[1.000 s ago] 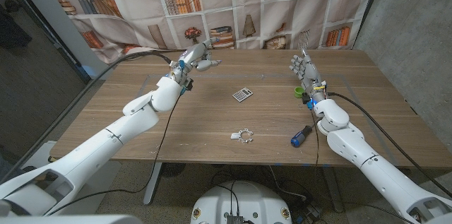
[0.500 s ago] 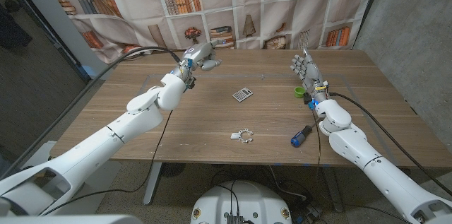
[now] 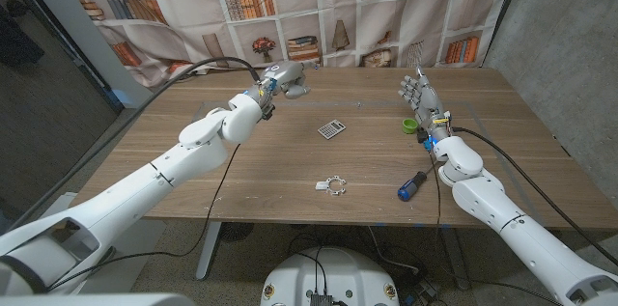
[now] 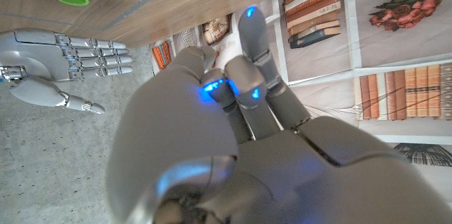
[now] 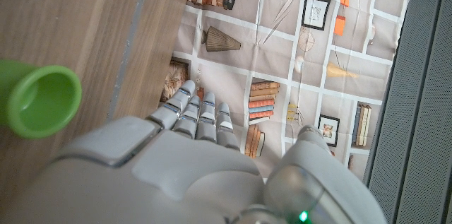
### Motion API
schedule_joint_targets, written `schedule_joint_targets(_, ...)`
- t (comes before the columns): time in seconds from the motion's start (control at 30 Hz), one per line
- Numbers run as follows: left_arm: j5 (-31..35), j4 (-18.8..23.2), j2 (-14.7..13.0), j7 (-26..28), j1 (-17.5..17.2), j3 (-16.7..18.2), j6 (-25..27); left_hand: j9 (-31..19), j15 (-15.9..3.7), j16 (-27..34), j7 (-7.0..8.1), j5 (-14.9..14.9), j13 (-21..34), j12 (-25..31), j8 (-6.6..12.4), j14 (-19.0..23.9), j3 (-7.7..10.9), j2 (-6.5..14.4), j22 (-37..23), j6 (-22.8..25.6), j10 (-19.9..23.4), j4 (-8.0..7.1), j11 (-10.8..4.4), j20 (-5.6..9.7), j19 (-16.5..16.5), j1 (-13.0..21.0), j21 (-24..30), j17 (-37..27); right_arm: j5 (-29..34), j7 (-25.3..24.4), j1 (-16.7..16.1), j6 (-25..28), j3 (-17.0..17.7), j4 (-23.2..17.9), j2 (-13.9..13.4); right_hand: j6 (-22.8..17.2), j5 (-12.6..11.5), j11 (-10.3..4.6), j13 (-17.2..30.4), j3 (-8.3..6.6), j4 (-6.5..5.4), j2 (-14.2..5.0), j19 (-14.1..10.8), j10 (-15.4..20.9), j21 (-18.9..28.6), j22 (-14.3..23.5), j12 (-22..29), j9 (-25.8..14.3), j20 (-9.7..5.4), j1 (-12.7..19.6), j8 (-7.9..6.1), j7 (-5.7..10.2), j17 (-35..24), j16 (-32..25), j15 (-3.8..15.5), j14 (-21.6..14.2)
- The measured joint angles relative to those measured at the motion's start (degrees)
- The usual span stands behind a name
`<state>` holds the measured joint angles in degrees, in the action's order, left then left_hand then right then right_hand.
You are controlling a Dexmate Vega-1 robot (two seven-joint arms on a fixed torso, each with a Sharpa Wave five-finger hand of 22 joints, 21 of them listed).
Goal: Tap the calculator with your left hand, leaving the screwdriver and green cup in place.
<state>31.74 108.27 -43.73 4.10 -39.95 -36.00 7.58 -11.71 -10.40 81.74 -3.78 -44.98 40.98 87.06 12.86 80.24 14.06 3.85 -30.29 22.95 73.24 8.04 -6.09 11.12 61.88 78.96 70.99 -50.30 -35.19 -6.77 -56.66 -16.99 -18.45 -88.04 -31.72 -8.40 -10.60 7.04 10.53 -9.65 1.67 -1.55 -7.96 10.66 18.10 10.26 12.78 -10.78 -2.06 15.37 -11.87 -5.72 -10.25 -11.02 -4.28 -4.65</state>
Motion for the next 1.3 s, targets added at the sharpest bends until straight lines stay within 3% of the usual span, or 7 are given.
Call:
schedule_joint_targets(0.3, 1.41, 1.18, -0.35, -4.07, 1.55, -1.70, 0.72, 0.00, 0.11, -1.23, 0.22, -2.58, -0.01, 0.51, 0.53, 0.10, 3.92, -0.26, 0.65, 4.31, -0.30, -0.18, 0.47, -0.31, -0.31, 0.26, 0.68, 0.13, -0.28, 0.21, -0.15, 0.14, 0.08, -0.02, -0.06, 0.00, 0.00, 0.00, 0.00, 0.00, 0.00, 0.00, 0.01, 0.00, 0.00, 0.00, 0.00, 0.00, 0.00, 0.00, 0.00, 0.00, 0.00, 0.00, 0.00, 0.00)
schedule_joint_targets(0.43, 4.18, 1.89, -0.42, -6.48, 2.03, -2.60, 2.15, 0.00, 0.29, -2.54, 1.45, -3.84, -0.01, 0.66, 0.53, -0.12, 6.14, -0.57, 1.21, 6.16, 0.03, -0.33, 0.16, -0.30, -0.34, 0.48, 1.38, 0.68, -0.37, 0.29, -0.19, 0.15, 0.11, -0.03, -0.09, -0.22, -0.01, 0.00, 0.00, 0.00, 0.00, 0.00, 0.01, 0.00, 0.00, 0.00, 0.00, 0.00, 0.00, 0.00, 0.00, -0.23, 0.00, 0.00, 0.00, 0.00)
schedule_joint_targets(0.5, 5.72, 2.27, -0.41, -7.15, 2.26, -3.13, 2.89, 0.00, 0.28, -2.99, 1.96, -4.18, 0.00, 0.26, 0.53, -0.12, 7.32, -1.91, 1.58, 6.67, 0.33, -0.34, -0.10, -0.39, -0.42, -0.24, 1.74, 0.64, -0.47, 0.32, -0.21, 0.15, 0.13, -0.02, -0.09, -0.32, -0.01, 0.00, 0.00, 0.00, 0.00, 0.00, 0.01, 0.00, 0.00, 0.00, 0.00, 0.00, 0.00, 0.00, 0.00, -0.32, 0.00, 0.00, 0.01, 0.00)
schedule_joint_targets(0.9, 10.96, 2.20, 0.73, -13.64, 5.03, -5.93, 5.10, -0.01, -0.26, -3.20, 2.63, -5.34, 1.97, -1.27, 0.21, 0.40, 10.98, -4.53, 3.00, 10.24, 1.46, -0.38, -1.11, -0.59, -0.63, -2.63, 3.45, 0.70, -0.63, 0.27, -0.45, 0.17, 0.26, -0.13, -0.08, -0.31, 0.22, 0.00, 0.00, -0.25, 0.24, 0.00, 0.01, 0.00, 0.00, 0.00, 0.00, 0.00, 0.01, 0.00, 0.00, -0.31, 0.00, 0.00, 0.01, 0.00)
schedule_joint_targets(1.13, 12.49, 1.47, 1.60, -18.72, 7.18, -7.41, 5.84, -0.01, -0.16, -3.20, 2.53, -5.35, 4.02, -2.12, 0.46, 0.53, 12.56, -4.88, 3.99, 13.46, 1.76, -0.36, -1.40, -0.59, -0.62, -3.01, 4.28, 0.26, -0.70, -0.05, -0.80, 0.23, 0.40, -0.29, -0.11, -0.31, 0.22, 0.00, 0.00, -0.24, 0.24, 0.00, 0.01, 0.00, -0.34, 0.00, 0.00, 0.00, 0.01, 0.00, 0.00, -0.31, -0.20, 0.00, -0.22, -0.25)
schedule_joint_targets(1.3, 13.19, 0.88, 2.02, -21.43, 8.38, -8.27, 6.03, -0.01, -0.16, -4.20, 3.39, -5.35, 7.62, -3.48, 0.52, 0.53, 14.06, -4.88, 4.27, 15.67, 1.96, -0.61, -2.00, -0.60, -0.62, -4.22, 5.49, 0.75, -0.72, -0.15, -0.91, 0.26, 0.42, -0.30, -0.11, -0.31, 0.21, 0.00, 0.00, -0.24, 0.24, 0.00, 0.01, 0.00, -0.34, 0.00, 0.00, 0.00, 0.01, 0.00, 0.22, -0.31, -0.30, 0.00, -0.22, -0.25)
